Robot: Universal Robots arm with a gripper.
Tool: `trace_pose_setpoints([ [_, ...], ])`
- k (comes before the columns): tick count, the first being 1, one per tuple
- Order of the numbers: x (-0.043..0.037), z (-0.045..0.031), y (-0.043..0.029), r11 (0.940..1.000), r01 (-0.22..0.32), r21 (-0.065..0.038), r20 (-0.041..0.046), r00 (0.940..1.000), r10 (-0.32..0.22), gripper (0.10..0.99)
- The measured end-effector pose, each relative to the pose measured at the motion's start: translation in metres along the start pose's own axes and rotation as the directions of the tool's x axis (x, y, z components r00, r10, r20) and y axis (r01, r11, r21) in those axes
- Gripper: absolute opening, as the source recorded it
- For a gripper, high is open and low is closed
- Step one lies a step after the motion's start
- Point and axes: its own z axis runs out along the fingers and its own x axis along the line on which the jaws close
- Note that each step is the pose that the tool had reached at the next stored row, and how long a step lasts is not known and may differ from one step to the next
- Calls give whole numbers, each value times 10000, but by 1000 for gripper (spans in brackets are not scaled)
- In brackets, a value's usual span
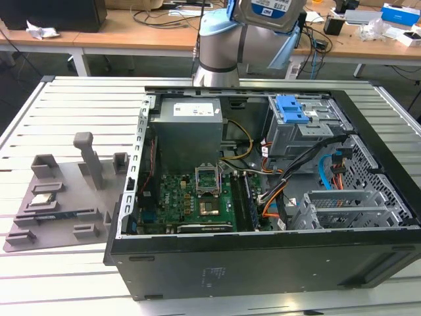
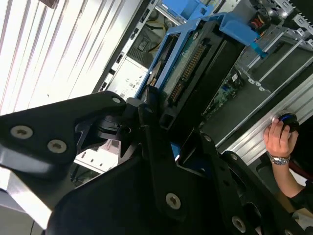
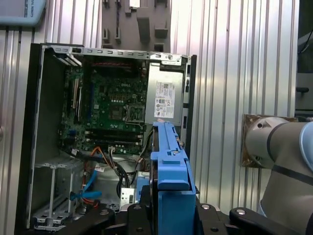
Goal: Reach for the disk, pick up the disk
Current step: 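Pick up the disk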
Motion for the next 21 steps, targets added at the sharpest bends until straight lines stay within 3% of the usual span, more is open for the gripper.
trace_pose_setpoints([
  [4,-2,-9,-192,10000,-1,0,-4,10000,1,365],
  [10,-10,-23,-536,10000,1,0,-7,10000,-1,365],
  [11,-11,-27,-624,10000,2,-1,-9,10000,-2,365],
  [21,-21,-46,-1062,10000,0,-1,-13,10000,0,365],
])
